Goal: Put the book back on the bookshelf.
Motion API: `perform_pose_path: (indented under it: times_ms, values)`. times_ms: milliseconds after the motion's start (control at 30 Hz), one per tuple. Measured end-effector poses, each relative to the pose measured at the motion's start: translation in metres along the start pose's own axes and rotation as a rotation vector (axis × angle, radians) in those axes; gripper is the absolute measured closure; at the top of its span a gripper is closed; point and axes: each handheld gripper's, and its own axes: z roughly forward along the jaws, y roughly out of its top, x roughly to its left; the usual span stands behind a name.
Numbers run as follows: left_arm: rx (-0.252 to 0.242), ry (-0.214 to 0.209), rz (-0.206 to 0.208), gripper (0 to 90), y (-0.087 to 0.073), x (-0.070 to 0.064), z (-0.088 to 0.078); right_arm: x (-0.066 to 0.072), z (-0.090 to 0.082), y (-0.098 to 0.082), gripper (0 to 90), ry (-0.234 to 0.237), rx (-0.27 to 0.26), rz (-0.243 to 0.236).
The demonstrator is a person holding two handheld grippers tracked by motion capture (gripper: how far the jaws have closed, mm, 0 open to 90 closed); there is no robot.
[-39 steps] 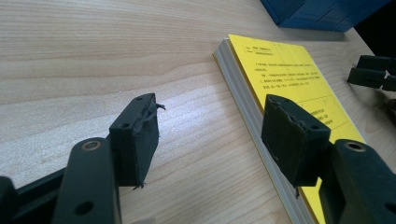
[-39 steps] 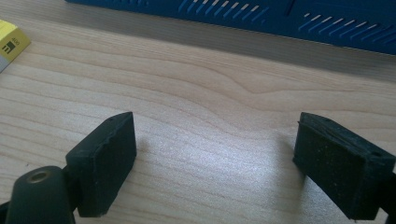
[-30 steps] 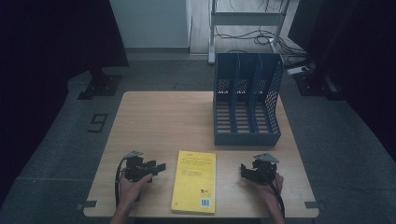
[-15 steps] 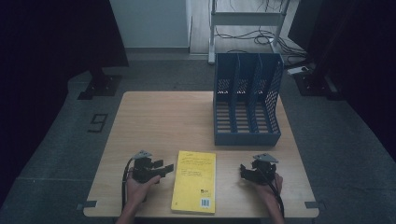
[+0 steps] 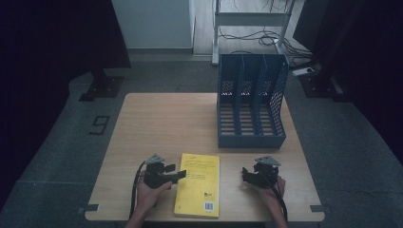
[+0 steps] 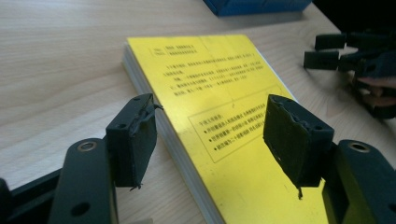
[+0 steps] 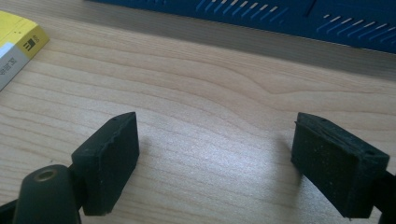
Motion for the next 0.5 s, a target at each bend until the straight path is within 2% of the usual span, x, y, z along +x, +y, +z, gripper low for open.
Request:
perform_pose_path:
  times_ms: [100, 233, 267, 300, 400, 500]
  values:
    - [0.028, 0.003, 0.015, 34.4, -0.002, -0.005, 0.006, 0.002, 0.0, 0.0, 14.7, 0.001, 0.002, 0.0]
    - [0.037, 0.009, 0.024, 33.7, -0.003, -0.007, 0.009, 0.007, -0.002, 0.001, 15.4, 0.018, 0.001, -0.002]
    - [0.039, 0.013, 0.024, 33.4, -0.003, -0.007, 0.01, 0.01, -0.003, 0.002, 15.7, 0.043, -0.005, 0.01]
    - [0.048, 0.016, 0.022, 32.9, -0.004, -0.007, 0.013, 0.015, -0.008, 0.005, 16.3, 0.097, -0.027, 0.027]
    - [0.057, 0.015, 0.023, 32.8, -0.005, -0.008, 0.015, 0.023, -0.013, 0.009, 16.4, 0.108, -0.049, 0.006]
    - [0.067, 0.019, 0.027, 31.3, -0.006, -0.009, 0.018, 0.039, -0.019, 0.011, 17.3, 0.165, -0.072, -0.016]
